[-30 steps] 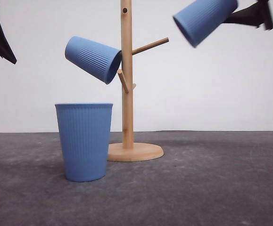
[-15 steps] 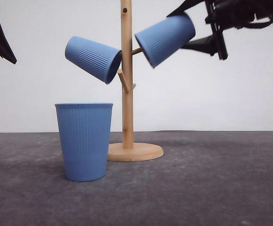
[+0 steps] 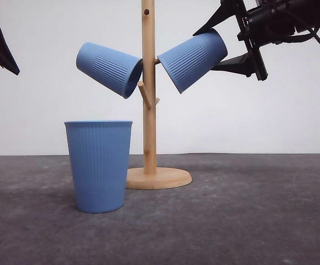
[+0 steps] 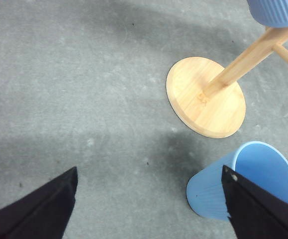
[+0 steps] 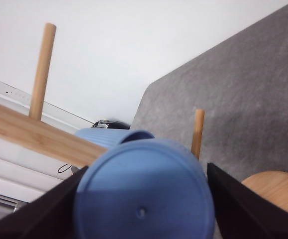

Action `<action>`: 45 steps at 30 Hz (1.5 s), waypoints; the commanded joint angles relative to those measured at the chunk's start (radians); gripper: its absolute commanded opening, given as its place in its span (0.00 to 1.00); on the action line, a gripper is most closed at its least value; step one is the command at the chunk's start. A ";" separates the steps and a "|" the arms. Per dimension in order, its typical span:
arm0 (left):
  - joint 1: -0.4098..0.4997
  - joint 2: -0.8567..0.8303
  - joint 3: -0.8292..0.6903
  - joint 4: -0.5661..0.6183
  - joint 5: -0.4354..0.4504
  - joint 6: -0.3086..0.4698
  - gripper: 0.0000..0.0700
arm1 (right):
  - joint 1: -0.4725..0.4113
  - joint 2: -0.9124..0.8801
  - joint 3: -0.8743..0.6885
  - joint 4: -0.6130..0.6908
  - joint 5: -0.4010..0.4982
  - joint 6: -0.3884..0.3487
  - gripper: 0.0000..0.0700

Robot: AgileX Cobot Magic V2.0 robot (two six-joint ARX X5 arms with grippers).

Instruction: Place three cups

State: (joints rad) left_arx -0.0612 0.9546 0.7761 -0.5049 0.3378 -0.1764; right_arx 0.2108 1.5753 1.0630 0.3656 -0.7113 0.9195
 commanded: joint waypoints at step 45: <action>-0.277 0.351 0.357 -0.360 -0.076 -0.051 0.79 | -0.099 -0.318 0.014 -0.930 0.194 -0.657 0.77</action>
State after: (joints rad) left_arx -0.3276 1.2773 1.1110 -0.8704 0.2733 -0.2144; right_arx 0.1099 1.2554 1.0630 -0.5655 -0.5214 0.3124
